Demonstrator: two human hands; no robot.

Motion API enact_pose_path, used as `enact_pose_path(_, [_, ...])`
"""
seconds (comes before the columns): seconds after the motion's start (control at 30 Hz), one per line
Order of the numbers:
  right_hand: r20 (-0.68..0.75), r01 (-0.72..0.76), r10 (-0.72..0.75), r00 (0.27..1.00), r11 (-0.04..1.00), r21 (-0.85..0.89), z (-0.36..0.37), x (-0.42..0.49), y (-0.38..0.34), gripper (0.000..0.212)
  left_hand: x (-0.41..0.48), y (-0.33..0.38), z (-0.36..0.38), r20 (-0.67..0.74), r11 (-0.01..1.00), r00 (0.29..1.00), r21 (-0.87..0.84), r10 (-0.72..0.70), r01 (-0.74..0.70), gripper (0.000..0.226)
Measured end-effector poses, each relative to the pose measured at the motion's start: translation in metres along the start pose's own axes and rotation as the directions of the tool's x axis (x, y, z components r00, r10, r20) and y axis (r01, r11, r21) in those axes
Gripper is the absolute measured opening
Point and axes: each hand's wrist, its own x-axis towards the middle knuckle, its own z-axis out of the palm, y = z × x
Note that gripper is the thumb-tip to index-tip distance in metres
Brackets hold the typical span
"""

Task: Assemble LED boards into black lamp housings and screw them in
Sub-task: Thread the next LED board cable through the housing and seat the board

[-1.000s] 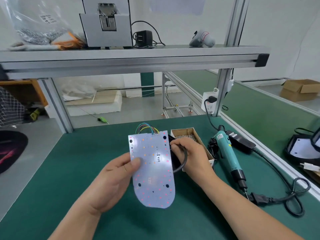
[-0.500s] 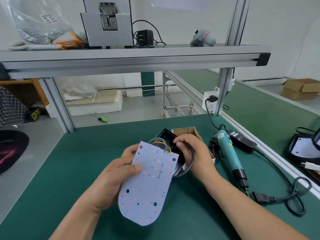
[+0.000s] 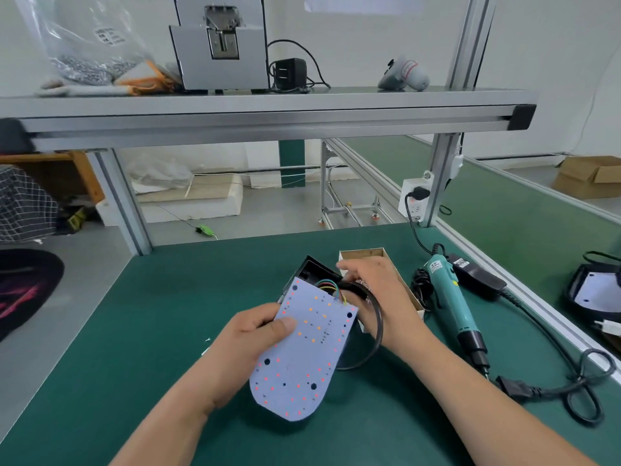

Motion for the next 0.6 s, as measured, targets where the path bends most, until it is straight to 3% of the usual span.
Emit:
enact_pose_path(0.07, [0.015, 0.059, -0.057, 0.998, 0.987, -0.153, -0.006, -0.001, 0.002, 0.046, 0.001, 0.001, 0.000, -0.055, 0.999, 0.998, -0.052, 0.000, -0.002, 0.033])
enact_pose_path(0.13, [0.050, 0.021, -0.014, 0.999, 0.990, -0.140, -0.018, -0.002, -0.002, 0.054, 0.003, 0.001, 0.000, -0.105, 0.999, 0.994, -0.048, 0.014, -0.019, 0.032])
enact_pose_path(0.23, [0.067, -0.166, 0.160, 0.985, 0.980, 0.106, -0.028, 0.001, -0.001, 0.038, 0.004, 0.001, 0.004, -0.185, 0.999, 0.981, 0.000, 0.054, -0.055, 0.042])
enact_pose_path(0.3, [0.123, -0.274, 0.248, 0.961, 0.917, 0.289, -0.030, 0.000, -0.009, 0.027, 0.004, 0.001, 0.007, -0.224, 0.996, 0.971, 0.051, 0.080, -0.070, 0.044])
enact_pose_path(0.33, [0.121, -0.294, 0.269, 0.955, 0.899, 0.324, -0.031, -0.002, -0.011, 0.023, 0.004, 0.001, 0.009, -0.233, 0.994, 0.968, 0.083, 0.091, -0.073, 0.042])
enact_pose_path(0.4, [0.075, -0.272, 0.262, 0.962, 0.942, 0.196, -0.029, -0.004, -0.008, 0.019, 0.002, 0.002, 0.013, -0.241, 0.985, 0.963, 0.152, 0.120, -0.085, 0.039])
enact_pose_path(0.5, [0.099, -0.245, 0.239, 0.966, 0.968, 0.053, -0.024, -0.004, -0.008, 0.027, -0.004, 0.001, 0.023, -0.147, 0.929, 0.958, 0.316, 0.246, -0.190, 0.049])
enact_pose_path(0.6, [0.187, -0.259, 0.235, 0.954, 0.959, 0.116, -0.018, -0.005, -0.012, 0.028, -0.009, -0.004, 0.036, 0.022, 0.824, 0.937, 0.468, 0.350, -0.319, 0.047])
